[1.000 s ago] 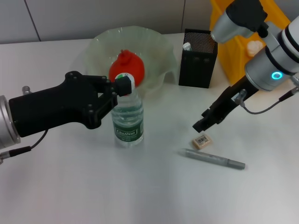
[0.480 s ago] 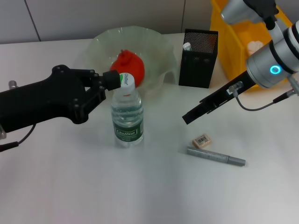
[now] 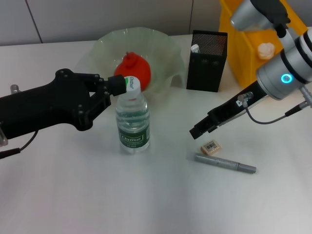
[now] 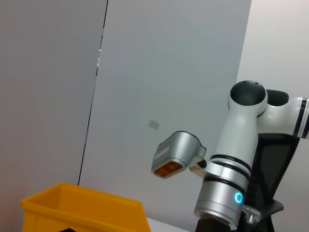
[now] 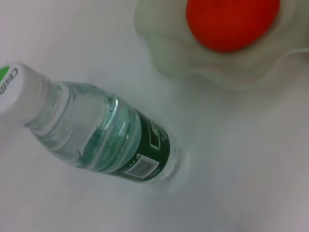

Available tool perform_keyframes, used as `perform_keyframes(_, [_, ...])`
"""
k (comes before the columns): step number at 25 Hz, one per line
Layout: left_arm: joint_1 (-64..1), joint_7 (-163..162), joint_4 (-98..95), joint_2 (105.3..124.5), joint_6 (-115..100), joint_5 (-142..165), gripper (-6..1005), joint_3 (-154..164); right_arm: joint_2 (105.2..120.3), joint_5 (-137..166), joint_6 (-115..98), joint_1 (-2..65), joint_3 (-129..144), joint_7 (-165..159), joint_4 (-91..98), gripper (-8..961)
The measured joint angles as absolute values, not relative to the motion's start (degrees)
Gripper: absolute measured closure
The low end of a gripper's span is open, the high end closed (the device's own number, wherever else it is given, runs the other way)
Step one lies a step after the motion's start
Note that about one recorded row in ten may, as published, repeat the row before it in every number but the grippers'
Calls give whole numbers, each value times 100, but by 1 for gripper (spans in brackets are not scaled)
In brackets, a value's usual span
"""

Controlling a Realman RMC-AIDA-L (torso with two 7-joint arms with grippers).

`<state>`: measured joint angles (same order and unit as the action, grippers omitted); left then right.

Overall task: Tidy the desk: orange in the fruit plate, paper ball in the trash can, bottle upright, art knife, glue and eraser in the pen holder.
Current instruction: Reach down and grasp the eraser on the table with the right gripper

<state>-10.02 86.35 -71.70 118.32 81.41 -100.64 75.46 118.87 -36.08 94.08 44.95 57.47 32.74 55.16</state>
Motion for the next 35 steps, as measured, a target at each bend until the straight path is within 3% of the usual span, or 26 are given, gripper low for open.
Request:
perform_keyframes(11, [-1039, 8717, -7110, 11839, 8155, -10062, 1000, 7528, 11829, -3138, 9490, 4567, 5801, 2793, 5560, 398])
perform_keyframes(22, [-1153, 8826, -7024, 11832, 8156, -10062, 1000, 7523, 11721, -2294, 9330, 5142, 5826, 2848, 5144, 401])
perform_keyframes(35, [-1120, 8844, -6954, 11820, 8165, -10063, 1000, 7523, 11759, -2110, 8792, 5675, 5993, 3226, 4250, 406])
